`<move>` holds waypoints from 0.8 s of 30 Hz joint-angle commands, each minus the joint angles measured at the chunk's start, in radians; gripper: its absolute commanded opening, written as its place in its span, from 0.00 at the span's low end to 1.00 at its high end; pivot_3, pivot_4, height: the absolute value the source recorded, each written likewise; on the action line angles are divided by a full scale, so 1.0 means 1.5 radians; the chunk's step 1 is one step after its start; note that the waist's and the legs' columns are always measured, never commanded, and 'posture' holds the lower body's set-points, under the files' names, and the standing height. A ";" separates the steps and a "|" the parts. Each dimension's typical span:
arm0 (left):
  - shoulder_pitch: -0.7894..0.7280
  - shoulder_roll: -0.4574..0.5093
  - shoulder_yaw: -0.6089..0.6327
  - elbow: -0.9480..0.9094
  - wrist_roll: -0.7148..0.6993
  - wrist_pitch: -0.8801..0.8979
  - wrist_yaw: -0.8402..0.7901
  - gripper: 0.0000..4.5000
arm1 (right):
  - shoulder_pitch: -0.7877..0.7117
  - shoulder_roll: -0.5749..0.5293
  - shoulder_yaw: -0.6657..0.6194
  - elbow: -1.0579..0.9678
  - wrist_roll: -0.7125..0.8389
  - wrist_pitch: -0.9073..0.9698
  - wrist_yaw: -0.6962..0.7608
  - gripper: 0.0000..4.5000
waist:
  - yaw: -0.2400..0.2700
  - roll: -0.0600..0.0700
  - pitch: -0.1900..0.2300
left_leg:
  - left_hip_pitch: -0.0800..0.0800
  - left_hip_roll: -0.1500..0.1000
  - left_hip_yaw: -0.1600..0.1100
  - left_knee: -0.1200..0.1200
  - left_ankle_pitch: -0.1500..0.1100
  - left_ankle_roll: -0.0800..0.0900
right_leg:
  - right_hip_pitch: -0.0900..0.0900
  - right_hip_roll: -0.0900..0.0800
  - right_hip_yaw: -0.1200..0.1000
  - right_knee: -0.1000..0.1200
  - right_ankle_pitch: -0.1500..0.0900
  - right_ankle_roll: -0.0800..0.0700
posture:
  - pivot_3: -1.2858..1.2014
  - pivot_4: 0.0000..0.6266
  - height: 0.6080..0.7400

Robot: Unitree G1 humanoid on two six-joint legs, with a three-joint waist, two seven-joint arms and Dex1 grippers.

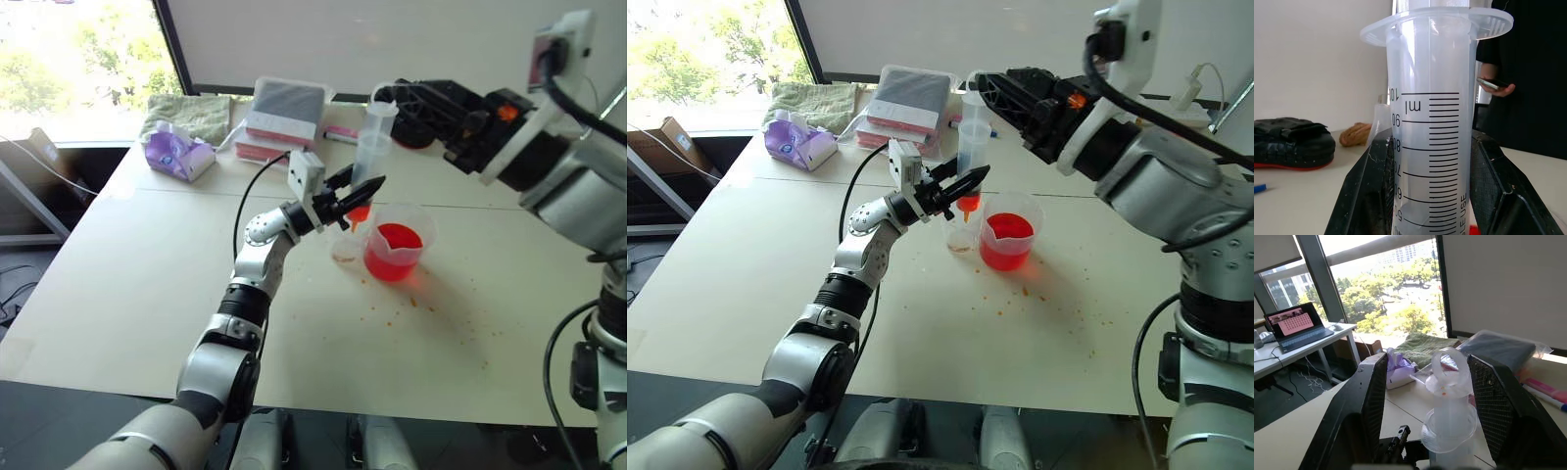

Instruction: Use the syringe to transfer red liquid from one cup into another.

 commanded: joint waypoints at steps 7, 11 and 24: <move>-0.004 -0.001 -0.004 -0.017 0.009 -0.027 -0.001 0.32 | -0.051 0.064 0.021 0.067 -0.141 0.040 -0.037 0.59 | 0.002 0.000 0.000 | -0.001 0.000 0.000 0.000 0.000 0.000 | -0.001 0.000 0.000 0.000 0.000 0.000 | 0.52 0.24 1.00; -0.002 -0.002 -0.006 -0.018 0.010 -0.028 0.000 0.32 | -0.060 0.086 0.015 0.072 -0.168 0.056 -0.030 0.59 | 0.000 0.000 0.000 | -0.001 0.000 0.000 0.000 0.000 0.000 | -0.001 0.000 0.000 0.000 0.000 0.000 | 0.52 0.24 1.00; -0.006 -0.002 -0.006 -0.009 0.015 -0.033 0.001 0.32 | -0.084 0.136 0.008 0.045 -0.177 0.138 -0.009 0.01 | -0.014 0.000 0.000 | -0.001 0.000 0.000 0.000 0.000 0.000 | -0.001 0.000 0.000 0.001 0.000 0.000 | 0.52 0.24 1.00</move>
